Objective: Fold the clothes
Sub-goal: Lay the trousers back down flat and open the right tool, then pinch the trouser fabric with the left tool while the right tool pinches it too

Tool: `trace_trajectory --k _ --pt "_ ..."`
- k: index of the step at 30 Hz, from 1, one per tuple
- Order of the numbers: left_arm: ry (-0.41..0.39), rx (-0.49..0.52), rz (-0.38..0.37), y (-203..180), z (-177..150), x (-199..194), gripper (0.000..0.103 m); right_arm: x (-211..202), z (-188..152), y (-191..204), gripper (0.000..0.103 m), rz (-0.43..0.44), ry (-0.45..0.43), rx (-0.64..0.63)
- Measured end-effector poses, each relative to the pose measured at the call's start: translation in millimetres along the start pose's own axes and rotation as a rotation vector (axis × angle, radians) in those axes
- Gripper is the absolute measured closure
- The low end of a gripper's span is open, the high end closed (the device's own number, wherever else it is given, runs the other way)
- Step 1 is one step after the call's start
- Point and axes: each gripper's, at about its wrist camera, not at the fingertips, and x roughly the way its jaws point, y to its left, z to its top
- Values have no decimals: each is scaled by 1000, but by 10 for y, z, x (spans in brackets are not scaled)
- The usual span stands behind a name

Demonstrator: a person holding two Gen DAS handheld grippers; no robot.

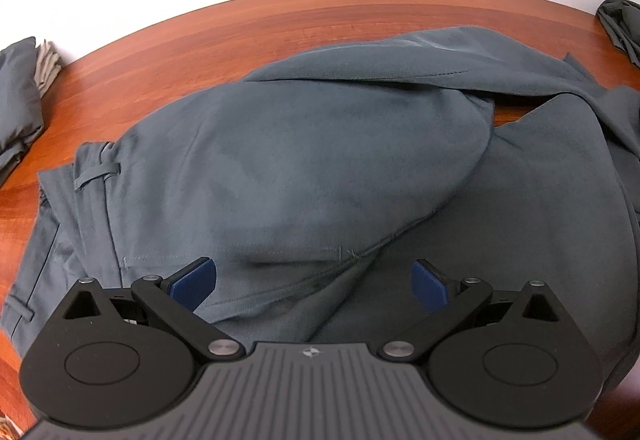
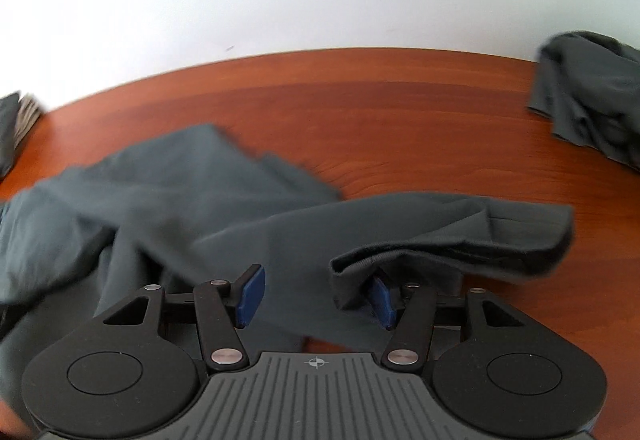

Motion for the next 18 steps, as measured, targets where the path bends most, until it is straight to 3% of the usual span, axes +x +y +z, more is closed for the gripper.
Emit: trace_trajectory --k 4,11,16,18 --pt "3 3 -24 12 28 72 1 48 -47 189 41 25 12 -80" --pt "5 -12 -12 23 91 196 1 228 -84 405 31 -9 43 -196" --pt "-1 -39 -24 56 122 234 17 316 -116 511 34 -63 41 -267" --pt "-17 -53 -44 70 127 210 31 325 -110 480 45 -75 37 -248"
